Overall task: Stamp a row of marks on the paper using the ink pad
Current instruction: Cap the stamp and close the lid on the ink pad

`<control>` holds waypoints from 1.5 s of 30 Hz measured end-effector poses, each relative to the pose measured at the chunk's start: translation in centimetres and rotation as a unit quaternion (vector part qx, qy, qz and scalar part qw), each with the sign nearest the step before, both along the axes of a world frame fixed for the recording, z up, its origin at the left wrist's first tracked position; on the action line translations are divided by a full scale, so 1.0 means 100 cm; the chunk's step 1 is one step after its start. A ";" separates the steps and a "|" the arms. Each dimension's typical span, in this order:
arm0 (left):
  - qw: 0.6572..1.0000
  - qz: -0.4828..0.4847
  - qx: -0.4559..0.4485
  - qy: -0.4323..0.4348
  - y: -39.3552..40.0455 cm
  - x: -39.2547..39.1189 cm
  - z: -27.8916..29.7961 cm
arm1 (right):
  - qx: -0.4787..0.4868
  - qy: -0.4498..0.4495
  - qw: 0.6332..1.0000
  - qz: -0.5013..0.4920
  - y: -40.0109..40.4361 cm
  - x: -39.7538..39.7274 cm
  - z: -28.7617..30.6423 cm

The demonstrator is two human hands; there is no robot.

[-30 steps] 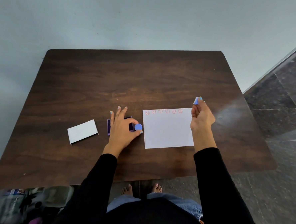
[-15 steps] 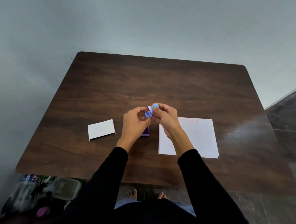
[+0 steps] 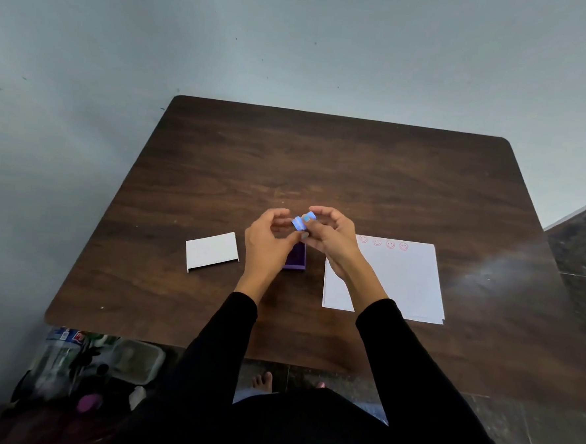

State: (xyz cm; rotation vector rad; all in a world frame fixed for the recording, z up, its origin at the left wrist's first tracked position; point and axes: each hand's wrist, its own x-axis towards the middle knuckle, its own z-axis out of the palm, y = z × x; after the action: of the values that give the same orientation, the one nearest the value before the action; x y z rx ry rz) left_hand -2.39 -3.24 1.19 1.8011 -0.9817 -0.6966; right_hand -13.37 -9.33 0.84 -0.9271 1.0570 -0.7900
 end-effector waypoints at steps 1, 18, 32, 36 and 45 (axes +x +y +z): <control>1.000 0.003 -0.004 -0.003 0.001 0.000 0.000 | -0.002 -0.001 1.000 0.002 0.000 -0.001 0.000; 0.996 0.012 0.000 -0.087 0.008 0.001 -0.012 | 0.037 0.000 0.999 0.001 0.005 0.001 -0.005; 0.997 -0.036 0.028 -0.064 0.008 0.014 -0.007 | -0.192 0.324 0.926 0.030 0.005 -0.016 -0.019; 0.998 -0.013 0.024 -0.062 0.010 0.019 -0.007 | -0.216 0.380 0.895 0.089 0.009 -0.022 -0.019; 0.998 -0.003 0.031 -0.051 0.011 0.017 -0.010 | -0.225 0.416 0.870 0.136 0.013 -0.022 -0.019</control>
State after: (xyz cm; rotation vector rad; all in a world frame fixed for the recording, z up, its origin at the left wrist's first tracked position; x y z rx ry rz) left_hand -0.70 -2.12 0.16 1.9054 -1.0423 -0.6500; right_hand -15.55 -8.01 -1.06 -1.8769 1.4543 -0.3792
